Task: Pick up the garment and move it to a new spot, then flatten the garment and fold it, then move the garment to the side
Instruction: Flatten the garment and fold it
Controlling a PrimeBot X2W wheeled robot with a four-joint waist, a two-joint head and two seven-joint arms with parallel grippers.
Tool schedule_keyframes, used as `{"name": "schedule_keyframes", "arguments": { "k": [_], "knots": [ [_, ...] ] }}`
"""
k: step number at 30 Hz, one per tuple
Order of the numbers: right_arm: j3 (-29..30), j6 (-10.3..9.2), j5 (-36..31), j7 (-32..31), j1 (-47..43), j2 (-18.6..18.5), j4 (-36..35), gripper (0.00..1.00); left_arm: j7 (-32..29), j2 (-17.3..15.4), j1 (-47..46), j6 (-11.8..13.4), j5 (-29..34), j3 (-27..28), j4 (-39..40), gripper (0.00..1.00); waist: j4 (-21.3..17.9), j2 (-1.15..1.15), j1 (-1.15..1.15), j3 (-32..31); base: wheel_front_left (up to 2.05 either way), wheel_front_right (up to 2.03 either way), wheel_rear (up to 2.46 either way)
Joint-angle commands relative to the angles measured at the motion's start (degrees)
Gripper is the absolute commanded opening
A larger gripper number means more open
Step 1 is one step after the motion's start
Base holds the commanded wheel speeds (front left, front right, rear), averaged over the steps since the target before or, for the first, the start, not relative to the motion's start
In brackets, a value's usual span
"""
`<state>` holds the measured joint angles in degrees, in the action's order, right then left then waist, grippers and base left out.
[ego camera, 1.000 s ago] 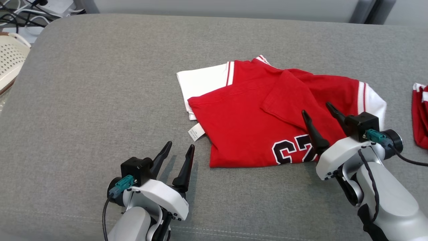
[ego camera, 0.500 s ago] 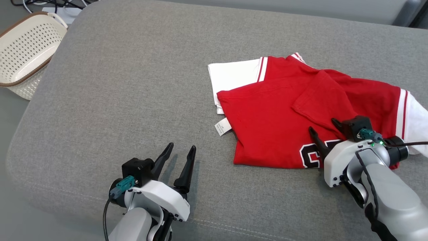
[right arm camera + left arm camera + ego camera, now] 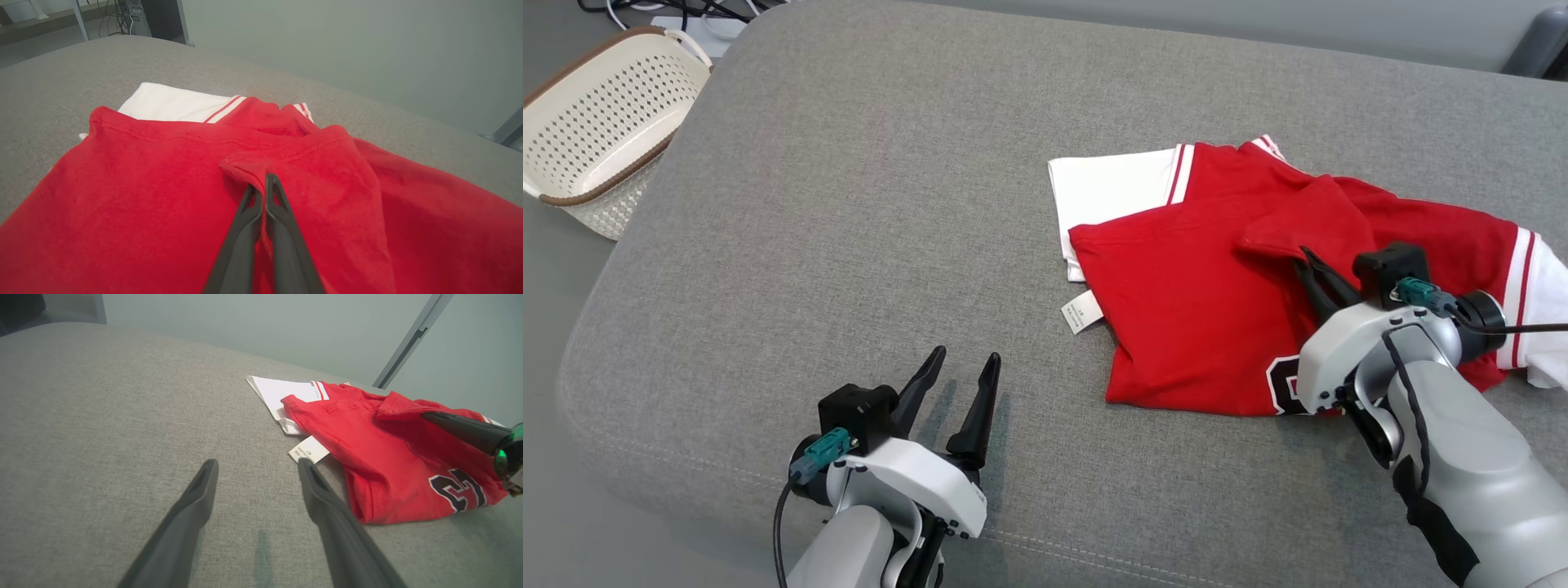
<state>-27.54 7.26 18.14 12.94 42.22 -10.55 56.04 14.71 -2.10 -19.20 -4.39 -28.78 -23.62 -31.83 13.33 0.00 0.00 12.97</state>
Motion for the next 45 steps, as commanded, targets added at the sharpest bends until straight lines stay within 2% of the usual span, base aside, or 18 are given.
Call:
{"name": "schedule_keyframes", "arguments": {
  "k": [1, 5, 13, 16, 19, 20, 21, 23, 27, 32, 40, 45],
  "knots": [
    [-0.9, 0.23, 0.3, 1.1, 1.0, 0.9, -1.8, 0.00, 0.3, -0.8, -0.7, 0.5, -0.3, 1.6, 1.4, 1.00, -0.1, 0.00, 0.00, -0.2, 0.00, 0.00, 0.00],
    [-2.7, 0.23, 1.8, 1.8, 1.3, 2.7, -5.9, 0.00, 0.3, -0.8, -0.4, 0.5, -0.5, 1.5, 1.4, 1.00, -0.3, 0.00, 0.00, -0.7, 0.00, 0.00, 0.00],
    [-12.2, 0.23, 5.5, 2.0, 5.0, 5.9, -30.6, 0.00, 0.3, -0.8, -0.3, 0.3, -0.9, 0.3, 1.5, 1.00, 2.2, 0.00, 0.00, -1.9, 0.00, 0.00, 0.00],
    [-17.0, 0.23, 7.1, 2.0, 4.0, 6.0, -32.1, 0.00, 0.3, -0.8, -0.1, 0.3, -1.1, 0.0, 1.2, 1.00, 3.8, 0.00, 0.00, -2.5, 0.00, 0.00, 0.00],
    [-24.0, 0.23, 9.5, 1.8, 2.7, 5.7, -25.3, 0.00, 0.3, -0.8, 0.5, 0.3, -1.3, -0.2, 0.8, 1.00, 5.0, 0.00, 0.00, -3.0, 0.00, 0.00, 0.00],
    [-26.4, 0.23, 11.1, 0.4, 2.2, 5.7, -22.4, 0.34, 0.3, -0.8, 0.6, 0.3, -1.3, -0.3, 0.7, 1.00, 5.3, 0.00, 0.00, -3.0, 0.00, 0.00, 0.00],
    [-28.9, 0.23, 13.0, -0.9, 1.9, 5.7, -20.3, 1.00, 0.3, -0.8, 0.7, 0.3, -1.4, -0.5, 0.5, 1.00, 5.7, 0.00, 0.00, -3.1, 0.00, 0.00, 0.00],
    [-31.9, 0.23, 16.8, -1.3, 1.6, 5.2, -17.5, 1.00, 0.3, -0.8, 0.9, 0.4, -1.7, -0.5, 0.5, 1.00, 5.9, 0.00, 0.00, -3.0, 0.00, 0.00, 0.00],
    [-36.6, 0.23, 23.8, -1.1, 1.9, 2.3, -16.4, 1.00, 0.3, -0.8, 1.3, 0.7, -1.1, -0.1, -0.6, 1.00, 5.1, 0.00, 0.00, -3.0, 0.00, 0.00, 0.00],
    [-38.0, 0.23, 28.9, 0.3, 2.8, -1.4, -16.6, 1.00, 0.3, -0.8, 1.7, 1.9, 0.2, 1.1, -2.9, 1.00, 3.2, 0.00, 0.00, -3.3, 0.00, 0.00, 0.00],
    [-34.4, 0.23, 33.0, 2.0, 0.6, -4.9, -15.6, 1.00, 0.3, -0.8, 2.5, 3.4, 6.9, 2.9, -7.9, 1.00, 0.3, 0.00, 0.00, -4.2, 0.00, 0.00, 0.00],
    [-27.9, 0.23, 32.2, 2.0, -1.9, -5.4, -16.7, 1.00, 0.3, -0.8, 2.9, 3.3, 8.9, 5.9, -10.0, 1.00, -1.0, 0.00, 0.00, -4.6, 0.00, 0.00, 0.00]
  ]
}}
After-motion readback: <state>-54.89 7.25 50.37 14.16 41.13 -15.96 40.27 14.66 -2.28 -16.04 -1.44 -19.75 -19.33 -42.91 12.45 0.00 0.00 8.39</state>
